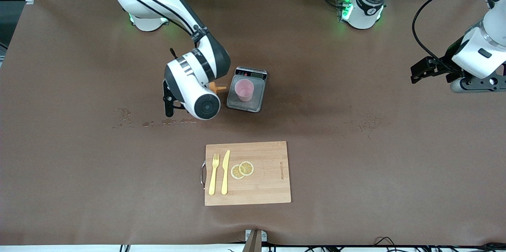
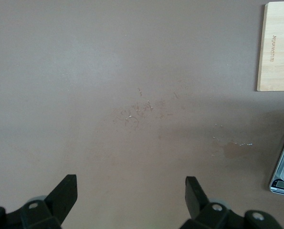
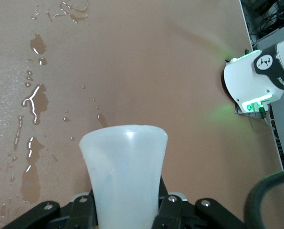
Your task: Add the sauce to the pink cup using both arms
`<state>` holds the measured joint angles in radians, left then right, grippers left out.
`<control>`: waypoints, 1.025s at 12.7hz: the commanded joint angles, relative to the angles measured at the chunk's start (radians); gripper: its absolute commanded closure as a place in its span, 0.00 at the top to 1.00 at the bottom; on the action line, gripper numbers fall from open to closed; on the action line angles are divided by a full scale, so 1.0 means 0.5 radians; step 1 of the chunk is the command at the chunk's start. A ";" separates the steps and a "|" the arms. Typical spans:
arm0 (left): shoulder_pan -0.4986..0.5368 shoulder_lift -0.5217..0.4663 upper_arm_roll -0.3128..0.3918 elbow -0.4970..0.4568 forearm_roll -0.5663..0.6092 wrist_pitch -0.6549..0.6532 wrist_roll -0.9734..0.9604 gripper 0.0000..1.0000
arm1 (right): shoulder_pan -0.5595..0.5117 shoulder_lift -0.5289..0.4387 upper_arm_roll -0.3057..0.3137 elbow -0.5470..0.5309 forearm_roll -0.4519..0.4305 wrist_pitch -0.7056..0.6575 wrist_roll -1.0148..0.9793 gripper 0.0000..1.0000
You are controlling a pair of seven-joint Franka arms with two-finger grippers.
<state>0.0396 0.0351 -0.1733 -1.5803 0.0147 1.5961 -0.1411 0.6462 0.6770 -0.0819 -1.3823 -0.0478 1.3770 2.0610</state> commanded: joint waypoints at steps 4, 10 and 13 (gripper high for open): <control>-0.005 -0.006 0.003 -0.002 -0.036 0.008 -0.003 1.00 | 0.063 -0.007 -0.014 0.071 -0.088 -0.189 0.164 0.43; -0.005 -0.003 0.003 -0.005 -0.036 0.011 -0.003 1.00 | 0.042 -0.004 -0.011 0.141 -0.067 -0.229 0.207 0.38; -0.005 0.006 0.003 -0.005 -0.036 0.011 -0.006 1.00 | 0.051 -0.004 -0.014 0.138 -0.076 -0.229 0.207 0.35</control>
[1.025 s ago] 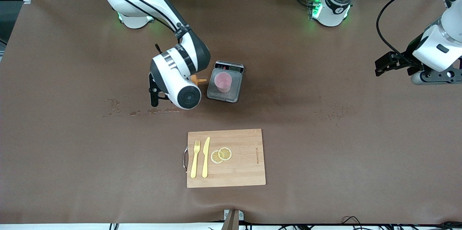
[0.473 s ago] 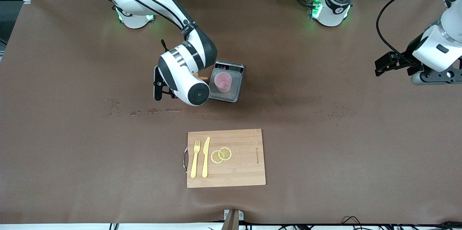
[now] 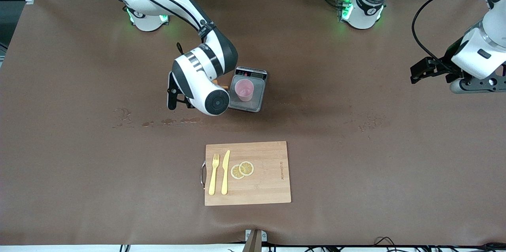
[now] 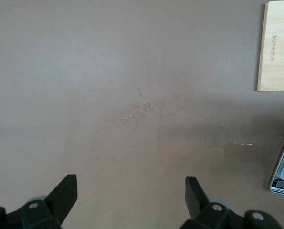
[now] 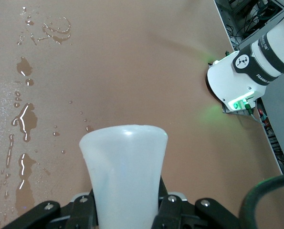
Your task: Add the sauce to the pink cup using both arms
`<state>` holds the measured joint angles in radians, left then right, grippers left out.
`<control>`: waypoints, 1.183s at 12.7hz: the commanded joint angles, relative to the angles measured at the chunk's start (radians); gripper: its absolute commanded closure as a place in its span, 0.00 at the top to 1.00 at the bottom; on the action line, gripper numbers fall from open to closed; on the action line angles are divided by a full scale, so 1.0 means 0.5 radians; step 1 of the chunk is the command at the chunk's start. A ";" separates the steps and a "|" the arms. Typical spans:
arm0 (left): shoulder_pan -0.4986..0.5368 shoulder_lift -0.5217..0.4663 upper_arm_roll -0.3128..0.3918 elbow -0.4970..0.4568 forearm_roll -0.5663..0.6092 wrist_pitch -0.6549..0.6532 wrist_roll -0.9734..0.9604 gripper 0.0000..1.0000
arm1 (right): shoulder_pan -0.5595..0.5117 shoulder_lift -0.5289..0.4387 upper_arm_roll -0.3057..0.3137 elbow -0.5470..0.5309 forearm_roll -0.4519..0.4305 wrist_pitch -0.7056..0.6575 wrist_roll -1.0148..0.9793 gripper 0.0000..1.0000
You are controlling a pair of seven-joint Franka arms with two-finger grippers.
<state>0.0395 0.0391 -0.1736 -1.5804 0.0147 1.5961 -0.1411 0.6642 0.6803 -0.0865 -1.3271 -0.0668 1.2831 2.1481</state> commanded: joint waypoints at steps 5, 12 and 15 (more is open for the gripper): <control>-0.005 0.002 0.004 -0.008 -0.036 0.011 -0.006 1.00 | -0.058 -0.014 0.001 0.025 0.005 0.011 -0.093 0.30; -0.005 0.011 0.004 -0.011 -0.036 0.014 -0.006 1.00 | -0.383 -0.096 -0.002 0.016 0.327 0.082 -0.685 0.32; -0.008 0.014 0.004 -0.011 -0.036 0.014 -0.006 1.00 | -0.585 -0.204 0.004 0.007 0.421 0.060 -0.933 0.33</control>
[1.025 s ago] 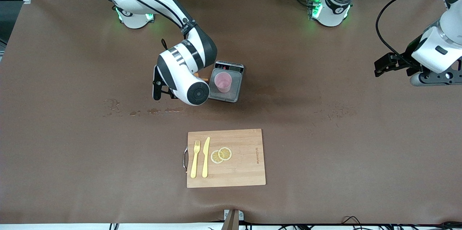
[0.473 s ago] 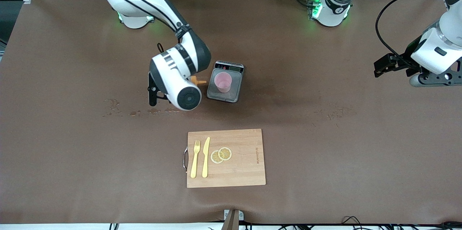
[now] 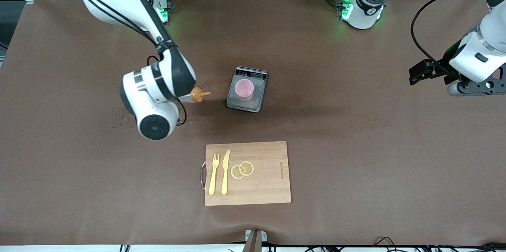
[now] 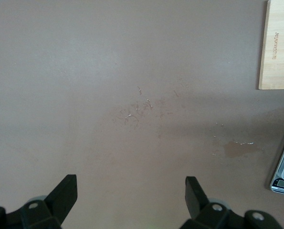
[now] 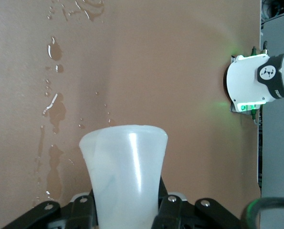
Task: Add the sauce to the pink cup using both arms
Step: 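Carry the bottle back away from the cup with the right gripper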
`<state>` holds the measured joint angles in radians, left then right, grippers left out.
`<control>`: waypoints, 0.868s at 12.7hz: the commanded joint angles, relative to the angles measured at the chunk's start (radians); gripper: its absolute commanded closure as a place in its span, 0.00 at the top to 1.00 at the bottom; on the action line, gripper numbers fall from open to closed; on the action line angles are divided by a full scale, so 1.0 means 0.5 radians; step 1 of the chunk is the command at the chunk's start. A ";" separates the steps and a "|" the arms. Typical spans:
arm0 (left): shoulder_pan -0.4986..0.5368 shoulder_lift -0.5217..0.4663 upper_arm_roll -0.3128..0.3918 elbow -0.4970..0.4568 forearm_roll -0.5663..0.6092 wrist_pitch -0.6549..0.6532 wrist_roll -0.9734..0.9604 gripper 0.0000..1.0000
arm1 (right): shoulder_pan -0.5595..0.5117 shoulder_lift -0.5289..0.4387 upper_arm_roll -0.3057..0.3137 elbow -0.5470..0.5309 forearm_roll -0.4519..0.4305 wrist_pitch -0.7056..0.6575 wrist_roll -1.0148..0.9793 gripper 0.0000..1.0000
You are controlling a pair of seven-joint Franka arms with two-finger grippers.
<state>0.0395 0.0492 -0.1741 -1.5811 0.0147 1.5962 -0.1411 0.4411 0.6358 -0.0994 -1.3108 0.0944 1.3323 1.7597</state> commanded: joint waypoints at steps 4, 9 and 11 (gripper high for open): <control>-0.008 -0.003 0.001 -0.007 -0.035 0.026 -0.006 1.00 | -0.415 -0.136 0.030 -0.029 0.363 -0.118 -0.494 0.35; -0.005 -0.006 0.004 -0.007 -0.035 0.026 -0.006 1.00 | -0.740 -0.143 0.030 -0.029 0.575 -0.198 -0.932 0.36; -0.002 -0.006 0.004 -0.004 -0.035 0.026 -0.006 1.00 | -0.866 -0.124 0.027 -0.032 0.639 -0.235 -1.135 0.37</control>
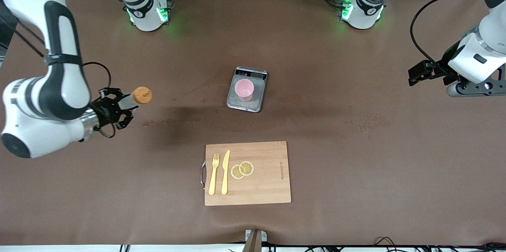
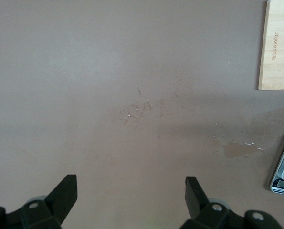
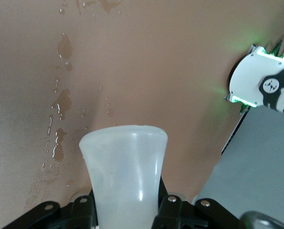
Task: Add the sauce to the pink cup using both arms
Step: 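Carry the bottle back away from the cup with the right gripper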
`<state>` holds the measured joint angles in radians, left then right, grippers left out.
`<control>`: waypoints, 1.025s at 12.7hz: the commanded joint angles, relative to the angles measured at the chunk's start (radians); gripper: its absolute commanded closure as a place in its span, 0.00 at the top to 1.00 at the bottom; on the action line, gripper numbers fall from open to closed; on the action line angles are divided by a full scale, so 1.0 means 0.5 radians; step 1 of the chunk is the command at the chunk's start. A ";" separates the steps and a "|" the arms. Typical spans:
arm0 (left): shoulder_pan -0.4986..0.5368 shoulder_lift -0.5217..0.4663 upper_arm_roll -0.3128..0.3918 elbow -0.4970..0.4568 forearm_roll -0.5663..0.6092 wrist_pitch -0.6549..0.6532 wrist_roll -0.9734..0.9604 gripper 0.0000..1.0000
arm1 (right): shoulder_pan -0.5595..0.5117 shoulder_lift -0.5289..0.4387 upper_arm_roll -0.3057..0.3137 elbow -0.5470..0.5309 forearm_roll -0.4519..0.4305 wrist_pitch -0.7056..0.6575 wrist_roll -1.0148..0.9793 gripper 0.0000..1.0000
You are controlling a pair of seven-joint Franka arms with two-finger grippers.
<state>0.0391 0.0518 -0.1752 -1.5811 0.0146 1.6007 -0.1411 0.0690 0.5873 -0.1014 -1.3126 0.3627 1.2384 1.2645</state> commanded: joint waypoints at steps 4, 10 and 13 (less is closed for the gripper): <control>0.005 -0.012 0.007 -0.007 -0.032 0.014 -0.003 1.00 | -0.398 0.055 0.031 -0.032 0.283 -0.062 -0.509 0.37; -0.001 -0.012 0.007 -0.010 -0.032 0.014 -0.006 1.00 | -0.751 0.334 0.031 -0.071 0.563 -0.047 -0.961 0.38; 0.002 -0.012 0.007 -0.010 -0.032 0.014 -0.006 1.00 | -0.883 0.463 0.031 -0.071 0.707 -0.047 -1.062 0.38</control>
<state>0.0399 0.0519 -0.1745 -1.5812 0.0146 1.6018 -0.1411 -0.3321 0.7907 -0.1030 -1.3566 0.6664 1.2273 0.7662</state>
